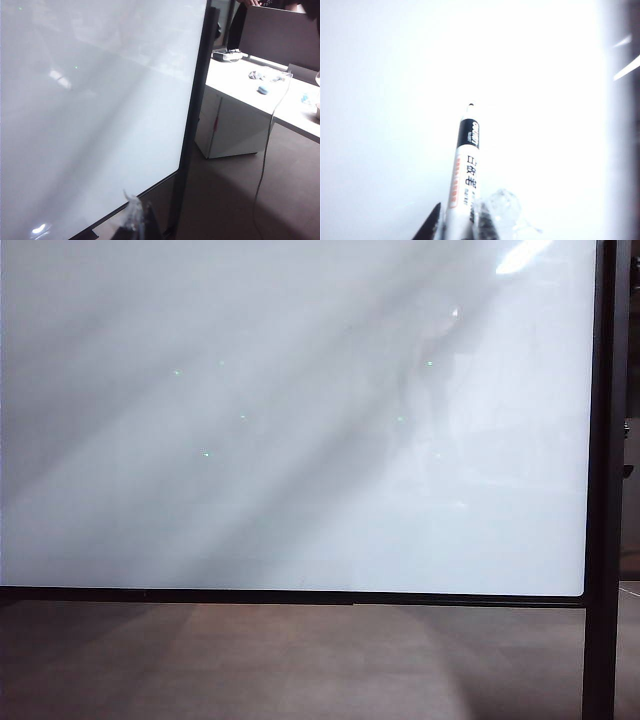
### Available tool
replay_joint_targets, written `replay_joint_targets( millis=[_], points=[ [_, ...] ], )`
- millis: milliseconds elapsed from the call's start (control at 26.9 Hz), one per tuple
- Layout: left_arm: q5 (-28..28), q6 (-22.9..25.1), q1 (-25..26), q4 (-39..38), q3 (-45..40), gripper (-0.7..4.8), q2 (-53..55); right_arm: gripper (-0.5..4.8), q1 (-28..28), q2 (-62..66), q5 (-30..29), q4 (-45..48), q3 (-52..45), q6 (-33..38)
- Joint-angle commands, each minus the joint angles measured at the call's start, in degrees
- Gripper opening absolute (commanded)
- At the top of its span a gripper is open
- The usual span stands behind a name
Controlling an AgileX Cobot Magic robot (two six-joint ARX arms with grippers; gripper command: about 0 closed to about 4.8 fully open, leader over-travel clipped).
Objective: Reach to the right to find the marker pen, pick it up, and write the number 7 on the whiteboard.
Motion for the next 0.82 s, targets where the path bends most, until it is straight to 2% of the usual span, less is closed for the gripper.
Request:
replay_joint_targets(
  millis=[37, 186, 297, 558, 818],
  points=[
    [0.00, 0.79, 0.02, 0.61, 0.33, -0.06, -0.15, -0.05, 11.45, 1.62, 7.02, -5.55, 0.00, -5.20],
    [-0.07, 1.92, 0.37, 0.57, 0.31, -0.06, -0.17, -0.05, 18.78, 5.22, 10.34, -7.15, 0.00, -7.63],
    [-2.64, 2.43, 0.35, 0.00, 0.20, -0.06, -0.17, -0.05, 22.45, 8.92, 10.86, -6.34, 0.00, -7.58],
    [-3.43, 4.09, 0.37, 0.81, -2.23, -0.06, -1.27, -0.05, 27.17, 17.70, 10.99, 0.98, 0.00, -7.43],
    [-3.43, 4.02, 0.37, 3.78, -7.85, -0.06, -3.37, -0.05, 28.52, 24.17, 15.43, 6.58, 0.00, -7.48]
  ],
)
